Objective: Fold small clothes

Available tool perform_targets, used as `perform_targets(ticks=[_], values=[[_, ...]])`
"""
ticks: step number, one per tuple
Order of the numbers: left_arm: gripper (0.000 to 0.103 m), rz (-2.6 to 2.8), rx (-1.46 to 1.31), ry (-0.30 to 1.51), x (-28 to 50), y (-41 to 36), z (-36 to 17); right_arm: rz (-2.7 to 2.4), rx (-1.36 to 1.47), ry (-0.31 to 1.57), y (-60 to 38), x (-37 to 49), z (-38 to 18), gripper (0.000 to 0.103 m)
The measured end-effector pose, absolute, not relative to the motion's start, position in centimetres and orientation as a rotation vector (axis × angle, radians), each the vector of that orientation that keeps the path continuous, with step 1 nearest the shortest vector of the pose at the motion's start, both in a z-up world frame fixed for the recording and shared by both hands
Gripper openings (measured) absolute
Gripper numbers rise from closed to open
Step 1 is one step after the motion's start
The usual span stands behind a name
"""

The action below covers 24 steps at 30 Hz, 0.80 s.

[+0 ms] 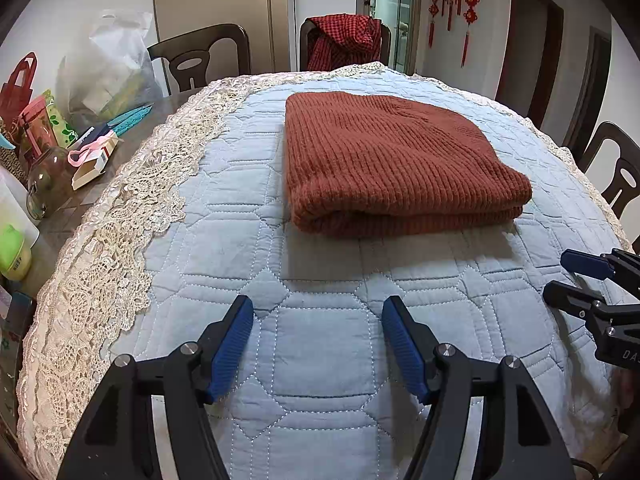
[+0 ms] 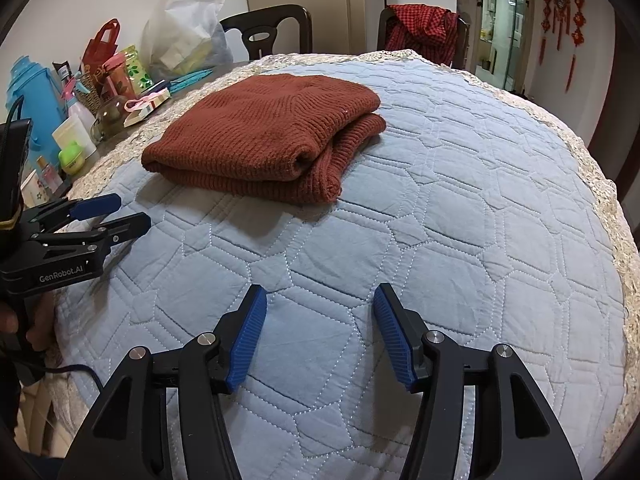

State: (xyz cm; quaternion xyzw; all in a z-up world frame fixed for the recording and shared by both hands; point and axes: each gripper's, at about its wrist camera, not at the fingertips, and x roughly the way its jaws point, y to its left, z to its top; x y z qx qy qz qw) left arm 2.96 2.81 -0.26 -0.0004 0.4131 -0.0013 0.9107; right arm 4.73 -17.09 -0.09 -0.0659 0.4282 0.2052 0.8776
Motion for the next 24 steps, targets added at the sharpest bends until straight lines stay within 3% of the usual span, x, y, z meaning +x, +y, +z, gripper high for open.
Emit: perform_targets(ticks=[24], values=[[0.07, -0.002, 0.001, 0.852, 2.95, 2.86, -0.32, 0.429, -0.134, 0.893, -17.14, 4.7, -0.09, 0.058]])
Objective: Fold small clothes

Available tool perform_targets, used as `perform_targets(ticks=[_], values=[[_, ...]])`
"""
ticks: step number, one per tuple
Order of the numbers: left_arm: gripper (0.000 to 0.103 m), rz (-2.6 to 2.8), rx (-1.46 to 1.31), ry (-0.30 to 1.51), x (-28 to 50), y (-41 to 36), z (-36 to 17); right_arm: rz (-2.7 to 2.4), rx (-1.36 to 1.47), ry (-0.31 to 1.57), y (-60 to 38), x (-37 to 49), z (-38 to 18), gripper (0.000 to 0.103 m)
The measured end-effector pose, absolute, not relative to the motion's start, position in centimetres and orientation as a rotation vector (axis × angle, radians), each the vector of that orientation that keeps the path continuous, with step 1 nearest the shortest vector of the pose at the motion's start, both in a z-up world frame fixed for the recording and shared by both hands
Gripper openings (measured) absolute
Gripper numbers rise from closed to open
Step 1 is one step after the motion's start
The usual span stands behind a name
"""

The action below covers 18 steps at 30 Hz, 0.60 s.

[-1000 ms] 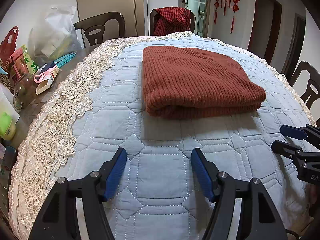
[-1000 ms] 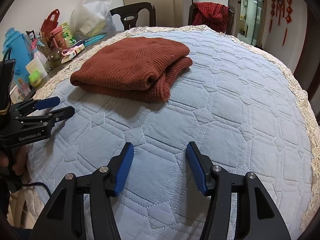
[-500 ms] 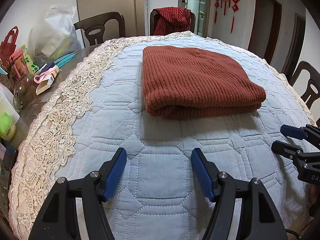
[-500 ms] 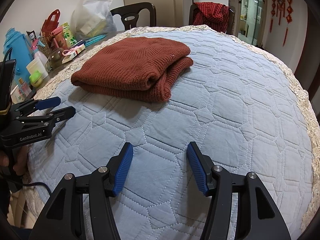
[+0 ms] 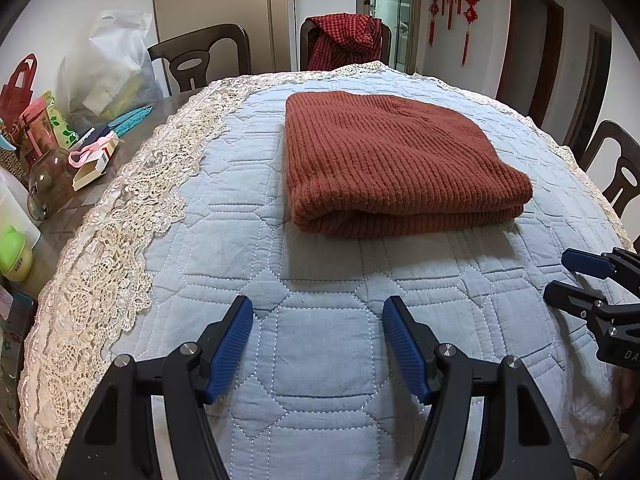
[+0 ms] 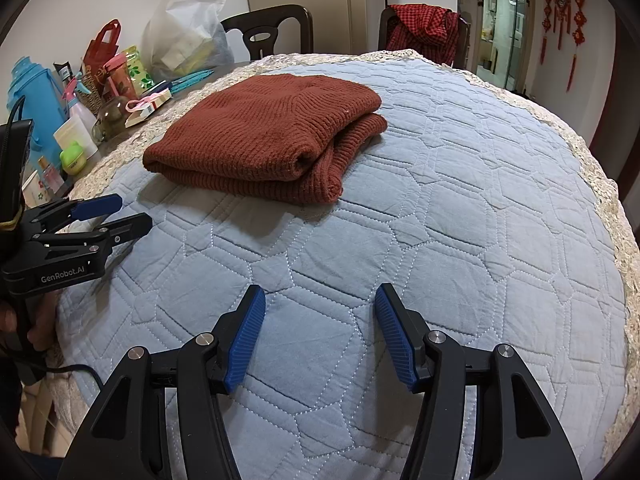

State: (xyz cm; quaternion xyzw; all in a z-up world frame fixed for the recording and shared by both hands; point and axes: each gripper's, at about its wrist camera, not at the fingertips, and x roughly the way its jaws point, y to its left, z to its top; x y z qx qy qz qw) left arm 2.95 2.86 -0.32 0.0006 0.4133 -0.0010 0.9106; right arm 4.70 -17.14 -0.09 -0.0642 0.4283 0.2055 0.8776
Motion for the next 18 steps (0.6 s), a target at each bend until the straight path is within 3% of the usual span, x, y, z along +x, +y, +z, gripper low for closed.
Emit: perform_targets(ticks=[18], values=[[0.07, -0.001, 0.0, 0.854, 2.95, 2.92, -0.3, 0.43, -0.132, 0.893, -17.13, 4.69, -0.11, 0.058]])
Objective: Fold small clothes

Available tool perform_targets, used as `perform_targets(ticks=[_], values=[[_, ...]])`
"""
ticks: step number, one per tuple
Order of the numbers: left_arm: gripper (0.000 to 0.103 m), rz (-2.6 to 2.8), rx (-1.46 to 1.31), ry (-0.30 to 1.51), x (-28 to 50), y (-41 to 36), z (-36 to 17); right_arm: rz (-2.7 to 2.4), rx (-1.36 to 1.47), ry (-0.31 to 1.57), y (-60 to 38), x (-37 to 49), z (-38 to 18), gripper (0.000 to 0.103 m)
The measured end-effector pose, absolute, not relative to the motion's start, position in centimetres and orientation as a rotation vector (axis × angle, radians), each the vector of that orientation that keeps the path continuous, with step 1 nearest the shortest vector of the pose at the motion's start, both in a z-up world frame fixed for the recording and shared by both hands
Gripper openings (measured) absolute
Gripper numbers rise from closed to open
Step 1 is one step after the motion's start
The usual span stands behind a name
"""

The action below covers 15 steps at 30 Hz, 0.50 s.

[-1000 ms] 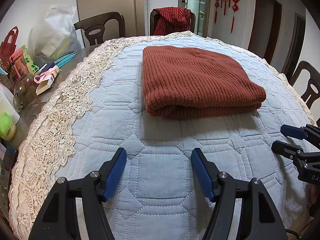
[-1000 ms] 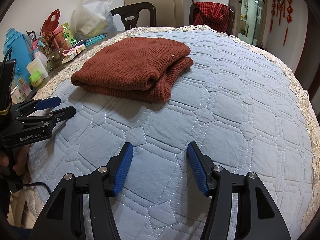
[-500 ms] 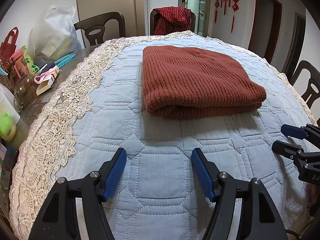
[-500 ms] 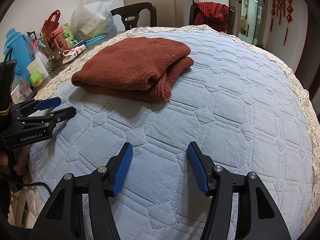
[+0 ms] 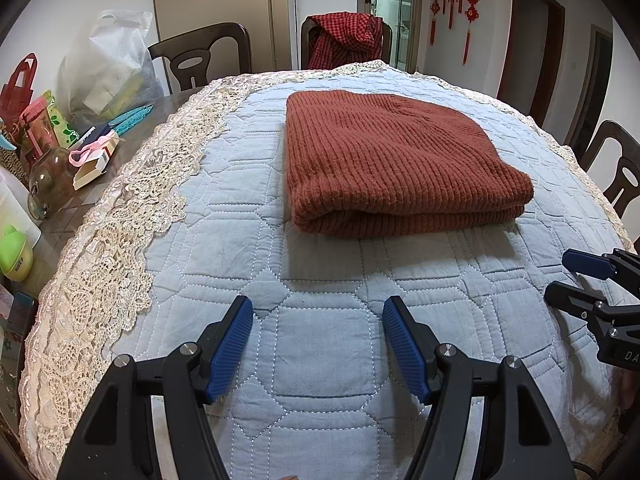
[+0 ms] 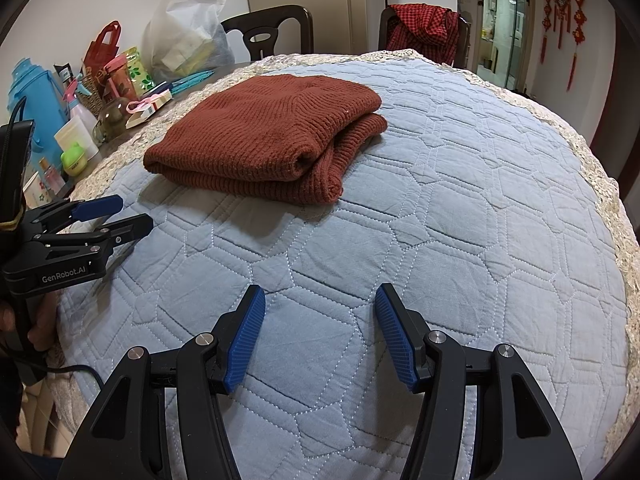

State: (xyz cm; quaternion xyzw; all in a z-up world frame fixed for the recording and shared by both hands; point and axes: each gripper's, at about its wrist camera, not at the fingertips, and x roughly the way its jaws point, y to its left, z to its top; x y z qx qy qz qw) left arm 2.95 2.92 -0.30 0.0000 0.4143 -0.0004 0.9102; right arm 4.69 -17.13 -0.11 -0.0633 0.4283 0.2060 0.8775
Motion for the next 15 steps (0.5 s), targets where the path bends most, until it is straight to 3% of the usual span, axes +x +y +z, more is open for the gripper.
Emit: perform_targets(ticks=[15], values=[[0.075, -0.006, -0.013, 0.869, 3.22, 3.01, -0.27, 0.432, -0.129, 0.894, -17.03, 4.67, -0.01, 0.058]])
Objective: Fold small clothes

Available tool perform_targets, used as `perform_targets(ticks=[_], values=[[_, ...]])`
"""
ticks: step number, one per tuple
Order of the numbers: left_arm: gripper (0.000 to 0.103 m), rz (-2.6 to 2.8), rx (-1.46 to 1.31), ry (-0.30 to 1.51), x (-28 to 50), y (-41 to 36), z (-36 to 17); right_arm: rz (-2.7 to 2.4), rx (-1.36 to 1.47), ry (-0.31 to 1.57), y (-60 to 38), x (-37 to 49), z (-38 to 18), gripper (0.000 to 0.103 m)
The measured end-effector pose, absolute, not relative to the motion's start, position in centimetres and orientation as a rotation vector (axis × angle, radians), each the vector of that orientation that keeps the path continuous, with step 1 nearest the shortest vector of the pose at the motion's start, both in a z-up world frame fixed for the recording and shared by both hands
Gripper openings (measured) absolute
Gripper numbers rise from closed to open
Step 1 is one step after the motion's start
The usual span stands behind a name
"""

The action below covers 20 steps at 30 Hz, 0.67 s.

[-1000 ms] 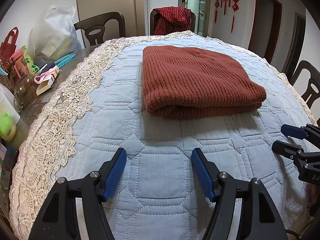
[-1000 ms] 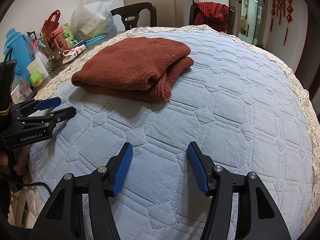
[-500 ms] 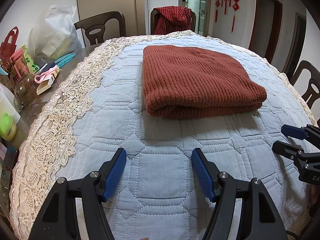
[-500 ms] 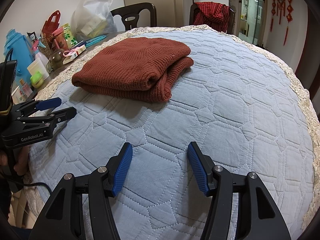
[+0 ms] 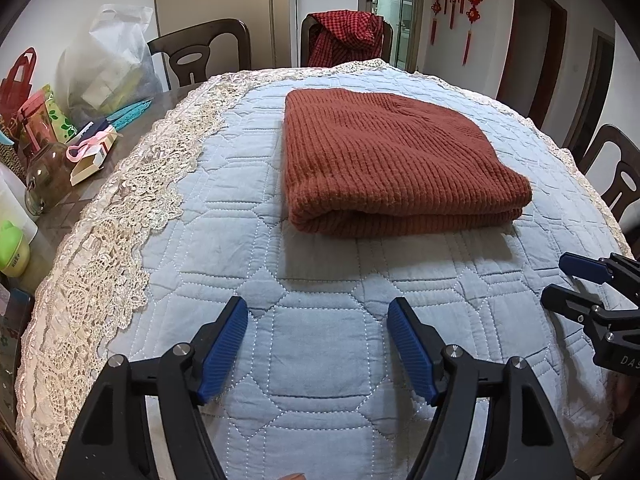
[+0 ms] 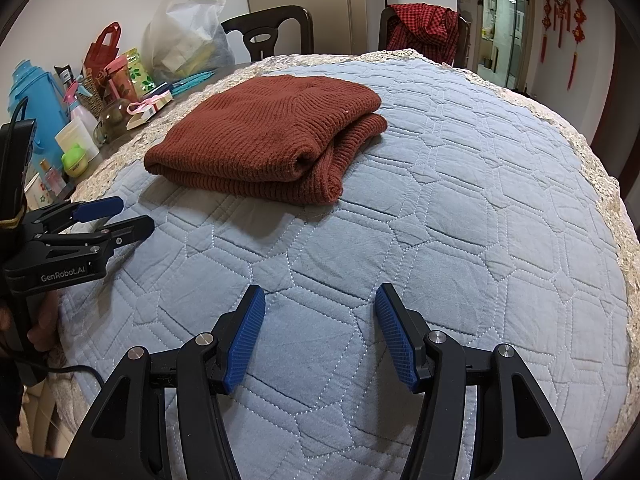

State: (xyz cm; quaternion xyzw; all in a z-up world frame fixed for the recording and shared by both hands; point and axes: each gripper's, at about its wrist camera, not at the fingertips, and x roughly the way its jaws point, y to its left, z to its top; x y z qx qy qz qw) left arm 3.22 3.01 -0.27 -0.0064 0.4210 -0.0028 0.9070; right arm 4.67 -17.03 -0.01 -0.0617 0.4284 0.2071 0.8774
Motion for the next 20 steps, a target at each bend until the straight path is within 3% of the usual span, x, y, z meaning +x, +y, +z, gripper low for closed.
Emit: perform_targets(ticks=[20], values=[[0.077, 0.007, -0.008, 0.876, 3.33, 2.97, -0.31, 0.437, -0.119, 0.895, -16.7, 4.58, 0.19, 0.058]])
